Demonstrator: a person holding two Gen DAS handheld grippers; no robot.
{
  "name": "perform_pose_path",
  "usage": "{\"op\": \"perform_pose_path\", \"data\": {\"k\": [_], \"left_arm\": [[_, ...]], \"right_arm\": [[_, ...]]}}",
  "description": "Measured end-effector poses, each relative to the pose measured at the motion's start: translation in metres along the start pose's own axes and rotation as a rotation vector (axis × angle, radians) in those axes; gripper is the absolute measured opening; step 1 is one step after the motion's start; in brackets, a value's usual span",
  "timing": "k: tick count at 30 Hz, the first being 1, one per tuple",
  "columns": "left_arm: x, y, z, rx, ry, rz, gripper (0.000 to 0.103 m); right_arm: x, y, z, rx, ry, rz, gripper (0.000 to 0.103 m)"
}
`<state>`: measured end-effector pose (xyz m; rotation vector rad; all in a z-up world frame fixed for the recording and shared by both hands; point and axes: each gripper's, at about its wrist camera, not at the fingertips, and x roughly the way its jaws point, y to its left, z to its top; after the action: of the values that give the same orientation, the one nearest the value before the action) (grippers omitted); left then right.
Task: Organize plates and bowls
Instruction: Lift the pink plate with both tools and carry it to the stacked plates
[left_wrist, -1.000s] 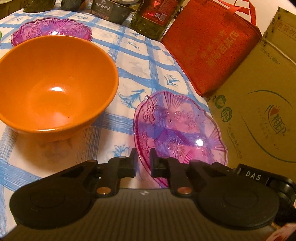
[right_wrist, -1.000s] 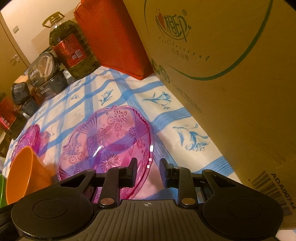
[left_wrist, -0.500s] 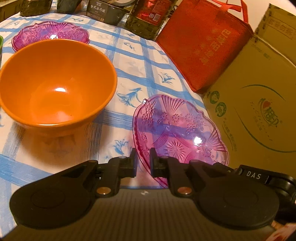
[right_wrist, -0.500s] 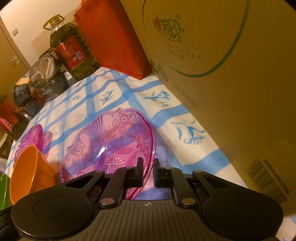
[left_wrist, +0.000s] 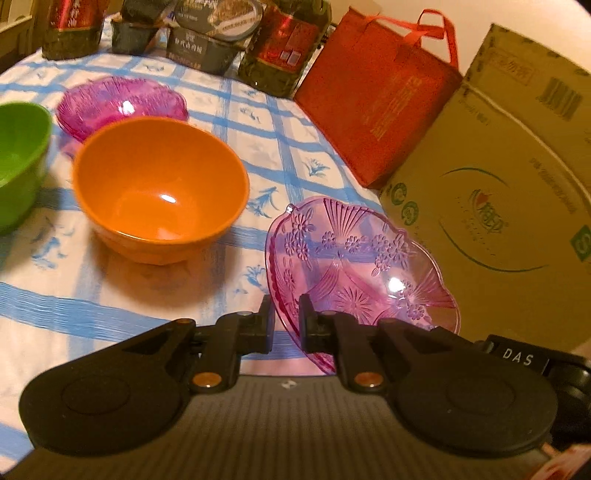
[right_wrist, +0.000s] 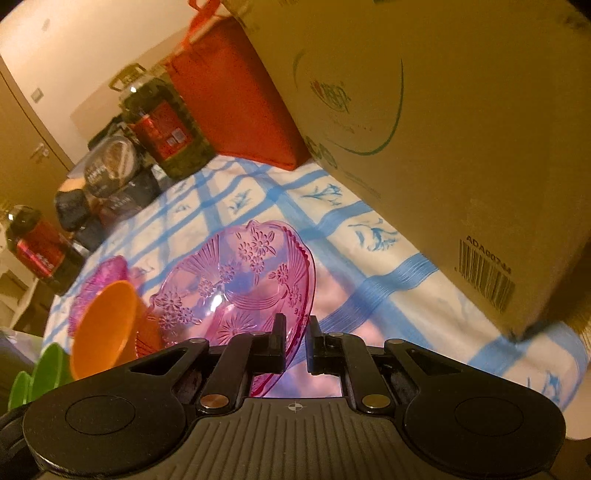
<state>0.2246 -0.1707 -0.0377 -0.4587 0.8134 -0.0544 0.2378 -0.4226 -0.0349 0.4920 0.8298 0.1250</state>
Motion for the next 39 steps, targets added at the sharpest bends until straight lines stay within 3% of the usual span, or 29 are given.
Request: {"op": "perform_pose_path", "data": {"k": [18,39], "left_arm": [[-0.098,0.040,-0.004,-0.010,-0.085,0.004,0.011],[-0.163,0.119,0.004,-0.098,-0.162,0.086,0.012]], "right_arm": [[-0.059,0.063,-0.042,-0.062,-0.040,0.091,0.010],[-0.055,0.149,-0.076,-0.181,0.006,0.208,0.010]]}}
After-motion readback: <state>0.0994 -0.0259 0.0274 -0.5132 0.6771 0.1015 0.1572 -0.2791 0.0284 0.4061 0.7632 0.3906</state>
